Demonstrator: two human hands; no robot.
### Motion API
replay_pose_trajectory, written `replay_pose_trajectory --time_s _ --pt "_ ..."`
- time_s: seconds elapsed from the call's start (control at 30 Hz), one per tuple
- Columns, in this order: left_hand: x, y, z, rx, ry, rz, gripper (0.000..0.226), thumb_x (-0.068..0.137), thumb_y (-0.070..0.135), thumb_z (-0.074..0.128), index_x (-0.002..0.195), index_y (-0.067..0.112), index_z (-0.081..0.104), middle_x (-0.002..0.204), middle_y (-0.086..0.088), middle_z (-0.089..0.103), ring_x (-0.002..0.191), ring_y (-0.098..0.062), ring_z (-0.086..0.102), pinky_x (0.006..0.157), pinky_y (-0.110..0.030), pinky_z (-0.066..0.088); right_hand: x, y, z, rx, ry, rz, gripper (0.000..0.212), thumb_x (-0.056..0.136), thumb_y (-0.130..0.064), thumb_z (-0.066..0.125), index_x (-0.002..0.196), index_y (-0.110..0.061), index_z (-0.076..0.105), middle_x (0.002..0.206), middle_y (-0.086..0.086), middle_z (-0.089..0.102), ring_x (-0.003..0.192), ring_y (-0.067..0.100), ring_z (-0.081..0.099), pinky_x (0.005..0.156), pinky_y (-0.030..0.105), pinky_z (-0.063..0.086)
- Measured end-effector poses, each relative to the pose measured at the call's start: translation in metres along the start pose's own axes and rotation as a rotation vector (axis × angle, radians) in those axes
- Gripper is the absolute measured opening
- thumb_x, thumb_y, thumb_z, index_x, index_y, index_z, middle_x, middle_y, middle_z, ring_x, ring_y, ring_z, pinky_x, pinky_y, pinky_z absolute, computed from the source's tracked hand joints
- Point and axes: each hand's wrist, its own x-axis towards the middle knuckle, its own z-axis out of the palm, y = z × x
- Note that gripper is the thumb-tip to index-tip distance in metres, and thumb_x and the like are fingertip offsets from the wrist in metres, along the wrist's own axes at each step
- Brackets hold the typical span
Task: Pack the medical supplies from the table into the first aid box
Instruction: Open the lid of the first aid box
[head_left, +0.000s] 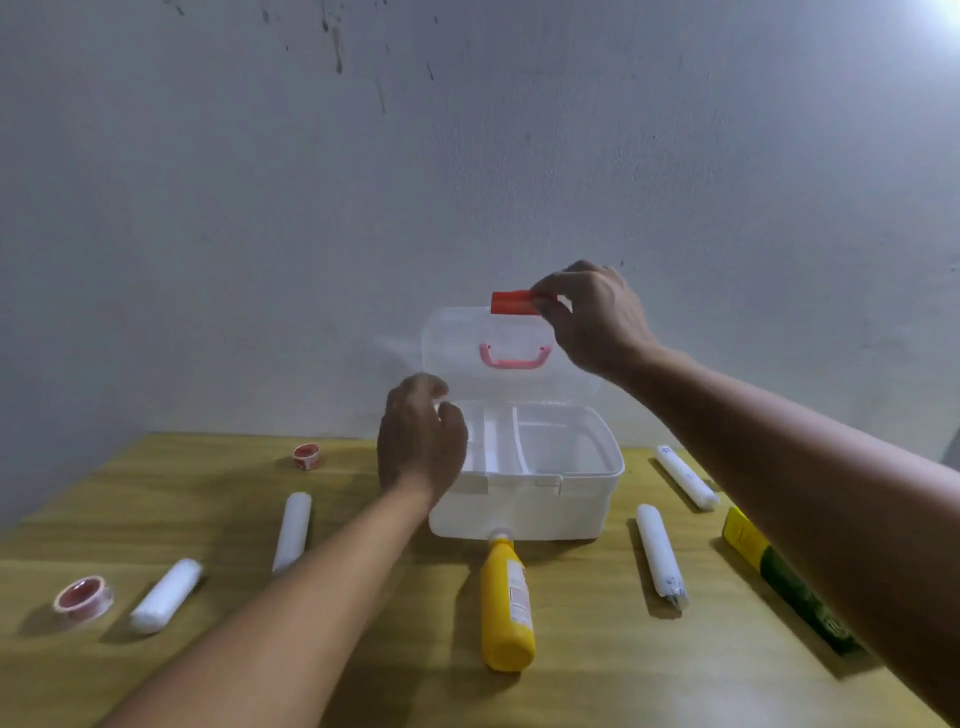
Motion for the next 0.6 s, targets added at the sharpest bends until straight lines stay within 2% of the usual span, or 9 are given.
replay_pose_trajectory --time_s 0.07,0.13,0.2,0.23,0.37,0.53,0.6 --pt "0.01 0.0 0.001 0.172 -0.205 0.082 0.037 0.096 0.025 0.045 0.13 0.013 0.053 0.14 -0.006 0.052 0.127 -0.022 0.049 0.099 -0.029 0.04 0.009 0.003 0.002 -0.066 -0.03 -0.005 0.027 0.095 -0.027 0.054 0.117 -0.02 0.07 0.109 0.012 0.066 0.1 0.032 0.055 0.08 0.04 0.047" --pt "0.017 -0.001 0.003 0.368 -0.388 0.139 0.051 0.099 0.036 0.037 0.145 0.015 0.037 0.156 -0.004 0.035 0.144 -0.022 0.03 0.118 -0.038 0.025 0.016 0.005 0.005 -0.096 -0.057 -0.011 0.028 0.095 -0.026 0.054 0.119 -0.02 0.068 0.109 0.012 0.066 0.097 0.033 0.058 0.081 0.046 0.05" --pt "0.021 -0.005 0.006 0.516 -0.536 0.144 0.063 0.1 0.046 0.026 0.153 0.013 0.017 0.164 -0.004 0.011 0.151 -0.022 0.008 0.123 -0.043 0.01 0.019 0.009 0.01 -0.124 -0.058 -0.029 0.027 0.095 -0.023 0.055 0.119 -0.018 0.068 0.109 0.013 0.066 0.095 0.033 0.058 0.079 0.047 0.052" --pt "0.02 -0.008 0.008 0.55 -0.595 0.117 0.068 0.099 0.051 0.023 0.154 0.013 0.01 0.165 -0.003 0.004 0.152 -0.021 0.001 0.123 -0.043 0.007 0.02 0.011 0.013 -0.153 -0.06 -0.051 0.027 0.095 -0.021 0.055 0.119 -0.017 0.067 0.11 0.013 0.066 0.096 0.033 0.058 0.079 0.047 0.051" --pt "0.019 -0.015 0.012 0.573 -0.668 0.105 0.086 0.092 0.066 0.017 0.155 0.009 0.0 0.164 -0.005 -0.007 0.151 -0.018 -0.008 0.123 -0.038 0.002 0.018 0.023 0.02 -0.284 -0.142 -0.127 0.038 0.092 -0.019 0.059 0.13 -0.02 0.057 0.129 0.01 0.06 0.114 0.031 0.054 0.091 0.046 0.046" --pt "0.02 -0.014 0.012 0.633 -0.713 0.098 0.092 0.089 0.071 0.014 0.154 0.009 -0.004 0.164 -0.006 -0.01 0.151 -0.018 -0.01 0.121 -0.036 0.0 0.016 0.028 0.025 -0.301 -0.234 -0.13 0.059 0.087 -0.01 0.062 0.142 -0.021 0.043 0.143 0.008 0.05 0.128 0.032 0.046 0.099 0.048 0.042" --pt "0.019 -0.014 0.012 0.639 -0.718 0.098 0.092 0.089 0.072 0.013 0.154 0.009 -0.005 0.164 -0.006 -0.01 0.151 -0.018 -0.009 0.122 -0.036 0.0 0.013 0.029 0.022 -0.309 -0.28 -0.122 0.067 0.085 -0.006 0.062 0.146 -0.022 0.037 0.152 0.012 0.038 0.138 0.034 0.036 0.105 0.049 0.037"
